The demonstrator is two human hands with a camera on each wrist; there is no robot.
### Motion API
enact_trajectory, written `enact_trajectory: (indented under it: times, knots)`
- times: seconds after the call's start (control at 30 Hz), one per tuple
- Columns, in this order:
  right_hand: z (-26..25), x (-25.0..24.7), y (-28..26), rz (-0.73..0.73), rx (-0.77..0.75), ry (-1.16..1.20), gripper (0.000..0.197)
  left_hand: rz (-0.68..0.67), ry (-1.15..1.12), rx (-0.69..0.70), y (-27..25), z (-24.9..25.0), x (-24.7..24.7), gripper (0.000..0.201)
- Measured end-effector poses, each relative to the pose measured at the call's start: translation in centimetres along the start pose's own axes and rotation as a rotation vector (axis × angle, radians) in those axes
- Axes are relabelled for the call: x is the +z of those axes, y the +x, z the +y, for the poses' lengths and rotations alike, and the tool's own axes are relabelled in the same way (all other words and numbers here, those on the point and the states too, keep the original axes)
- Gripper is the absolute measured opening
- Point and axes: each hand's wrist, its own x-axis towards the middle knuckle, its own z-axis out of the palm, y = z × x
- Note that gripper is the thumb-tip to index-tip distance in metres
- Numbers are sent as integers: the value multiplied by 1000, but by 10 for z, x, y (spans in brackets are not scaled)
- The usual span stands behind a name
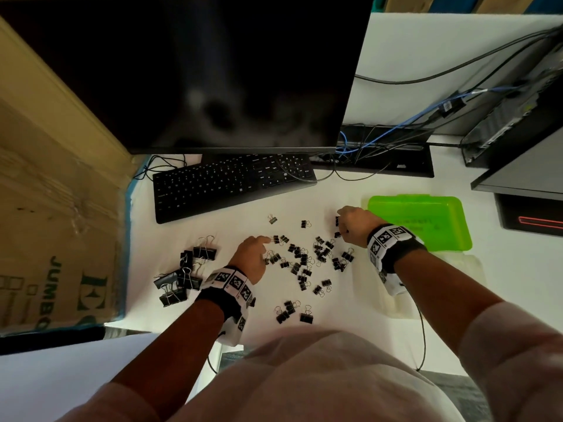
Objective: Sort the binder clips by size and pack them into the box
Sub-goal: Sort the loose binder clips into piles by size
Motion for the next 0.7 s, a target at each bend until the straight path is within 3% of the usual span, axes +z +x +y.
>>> enact_trajectory:
  times: [0.17,0.33,0.53,0.7]
  knots:
    - [-7,1,10,-43,93,-29,24,22,5,36,3,6,9,42]
    - [-6,1,15,-53,110,-30,23,16,61,-78,13,12,13,27]
    - [-3,-2,4,-18,86,73,14,67,-16,-63,2,15,-4,22]
    - [-20,-7,-29,39,-42,253,9,-111,-26,45,-27,18,-8,19]
